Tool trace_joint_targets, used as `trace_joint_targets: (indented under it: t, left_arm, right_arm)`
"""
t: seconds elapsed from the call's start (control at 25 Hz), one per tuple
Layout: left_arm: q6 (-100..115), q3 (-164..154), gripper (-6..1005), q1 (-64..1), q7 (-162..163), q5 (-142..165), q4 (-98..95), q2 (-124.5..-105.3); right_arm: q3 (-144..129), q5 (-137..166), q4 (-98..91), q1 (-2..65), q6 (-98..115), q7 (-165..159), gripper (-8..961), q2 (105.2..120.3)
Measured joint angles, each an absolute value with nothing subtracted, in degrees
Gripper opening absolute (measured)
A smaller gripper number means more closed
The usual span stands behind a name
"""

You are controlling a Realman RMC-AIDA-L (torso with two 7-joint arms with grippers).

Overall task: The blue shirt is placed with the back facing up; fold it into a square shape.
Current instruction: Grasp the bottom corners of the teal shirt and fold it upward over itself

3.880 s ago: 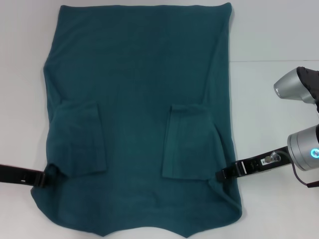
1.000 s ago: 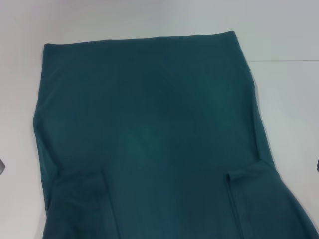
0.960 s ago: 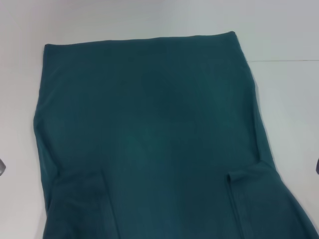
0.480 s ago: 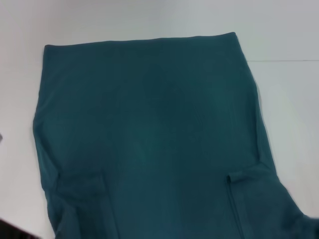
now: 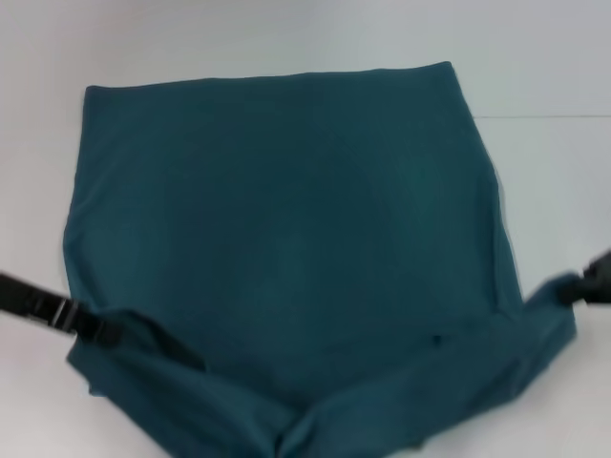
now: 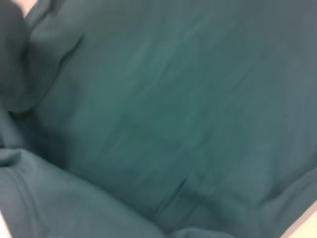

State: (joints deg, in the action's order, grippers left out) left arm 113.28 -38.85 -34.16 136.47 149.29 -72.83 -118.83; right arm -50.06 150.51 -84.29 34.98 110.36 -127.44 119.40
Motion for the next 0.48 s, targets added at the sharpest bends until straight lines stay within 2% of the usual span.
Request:
trace_joint_targets:
  t: [0.48]
  left_arm:
    - [95.8,-40.5,27,-42.6,137.2,150.0,-62.5,-115.61]
  right_arm:
    - [-48.2,150.3,-77.1,39.7,93.3,-133.5,7,119.32]
